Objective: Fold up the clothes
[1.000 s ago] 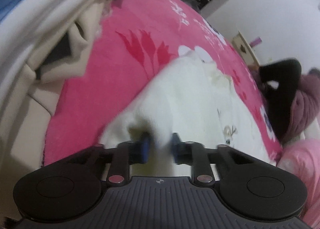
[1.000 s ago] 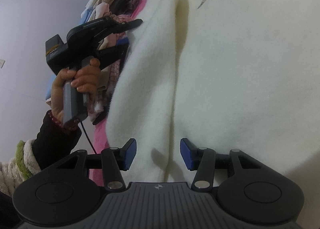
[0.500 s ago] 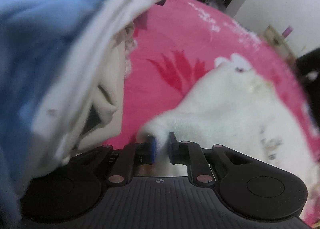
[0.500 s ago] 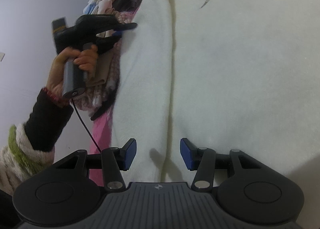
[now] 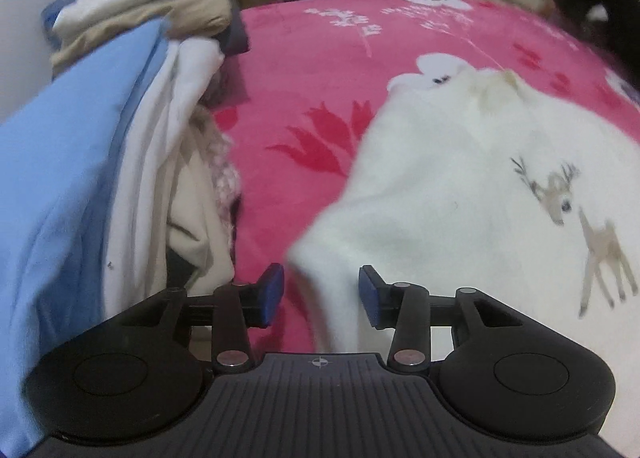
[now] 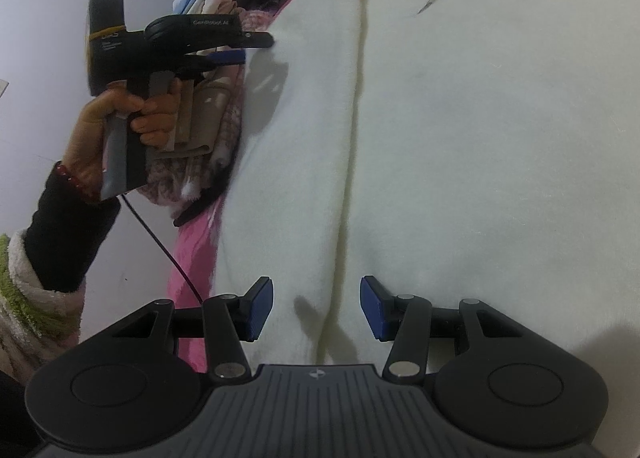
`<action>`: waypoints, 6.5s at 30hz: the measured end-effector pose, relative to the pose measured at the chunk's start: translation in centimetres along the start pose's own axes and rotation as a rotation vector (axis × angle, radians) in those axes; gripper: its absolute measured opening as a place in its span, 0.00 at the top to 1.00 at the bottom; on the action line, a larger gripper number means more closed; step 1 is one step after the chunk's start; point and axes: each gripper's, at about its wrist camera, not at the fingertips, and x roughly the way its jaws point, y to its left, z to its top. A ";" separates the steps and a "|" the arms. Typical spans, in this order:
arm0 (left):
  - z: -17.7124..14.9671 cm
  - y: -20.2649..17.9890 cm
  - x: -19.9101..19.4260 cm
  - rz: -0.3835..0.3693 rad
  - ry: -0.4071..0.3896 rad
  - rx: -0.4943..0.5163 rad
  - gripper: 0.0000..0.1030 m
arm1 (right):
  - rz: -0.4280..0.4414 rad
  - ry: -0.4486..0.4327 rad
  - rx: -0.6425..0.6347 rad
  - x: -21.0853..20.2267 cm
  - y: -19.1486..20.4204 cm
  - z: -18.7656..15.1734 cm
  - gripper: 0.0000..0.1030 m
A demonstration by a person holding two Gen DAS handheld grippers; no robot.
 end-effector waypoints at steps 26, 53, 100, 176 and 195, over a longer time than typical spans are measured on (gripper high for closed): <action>-7.4 0.3 -11.0 -0.258 -0.013 0.214 0.50 | -0.028 -0.068 -0.081 -1.9 1.8 -0.1 0.49; -18.4 -5.1 -6.3 -0.536 0.175 0.474 0.55 | -0.068 0.109 -0.316 3.3 5.5 -1.3 0.67; -12.5 -3.5 -0.9 -0.437 -0.011 0.153 0.49 | -0.032 -0.236 -0.069 13.8 -3.2 34.9 0.89; -4.6 -21.2 0.3 -0.610 -0.080 0.343 0.47 | -0.859 -0.593 -0.257 -12.8 -8.8 11.5 0.52; -4.3 -23.5 1.3 -0.583 -0.066 0.383 0.47 | -0.983 -0.418 -0.525 -11.3 -10.7 11.5 0.51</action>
